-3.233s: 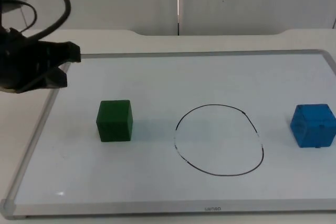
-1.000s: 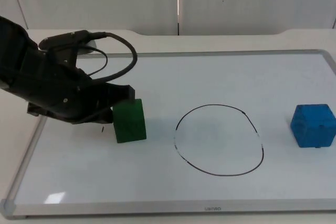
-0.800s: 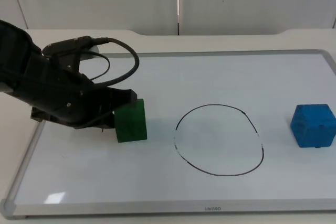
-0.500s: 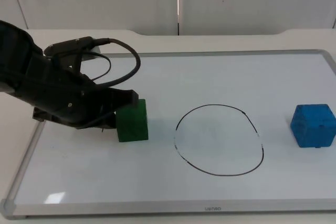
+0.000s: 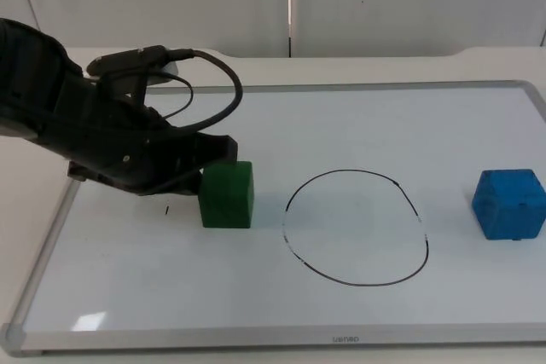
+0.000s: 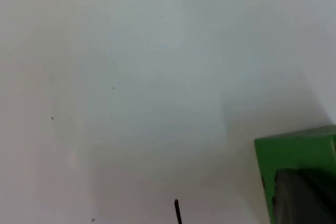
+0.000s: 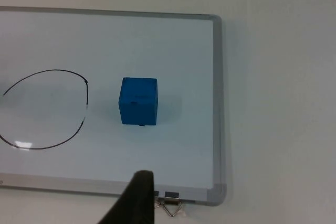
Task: Push the two cubes into the marked area.
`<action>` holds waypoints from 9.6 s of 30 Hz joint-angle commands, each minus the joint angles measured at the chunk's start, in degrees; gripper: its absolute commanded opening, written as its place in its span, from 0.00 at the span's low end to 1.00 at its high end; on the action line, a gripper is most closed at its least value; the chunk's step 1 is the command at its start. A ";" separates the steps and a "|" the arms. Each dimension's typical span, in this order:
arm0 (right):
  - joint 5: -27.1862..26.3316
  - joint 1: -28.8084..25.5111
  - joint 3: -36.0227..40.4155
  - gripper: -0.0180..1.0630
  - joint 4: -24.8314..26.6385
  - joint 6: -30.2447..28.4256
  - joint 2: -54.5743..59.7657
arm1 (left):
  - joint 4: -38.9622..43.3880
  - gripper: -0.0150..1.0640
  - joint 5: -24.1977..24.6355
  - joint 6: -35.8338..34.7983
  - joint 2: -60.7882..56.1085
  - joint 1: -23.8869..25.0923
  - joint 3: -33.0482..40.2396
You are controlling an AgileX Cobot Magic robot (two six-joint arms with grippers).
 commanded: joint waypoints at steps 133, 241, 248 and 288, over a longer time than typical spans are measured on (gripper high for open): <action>-0.31 0.05 0.40 0.99 0.80 0.03 -0.21 | -3.79 0.01 3.23 4.65 3.93 -12.36 -4.88; -0.31 0.05 0.40 0.99 1.27 0.03 -0.21 | 87.63 0.01 34.90 -75.40 -100.08 -6.10 17.89; -0.31 0.05 0.40 0.99 1.27 0.03 -0.21 | 93.71 0.01 43.61 -80.94 -108.76 -6.10 17.89; -0.31 0.05 0.40 0.99 1.22 0.03 -0.21 | 95.43 0.01 50.00 -80.48 -112.15 -6.10 21.96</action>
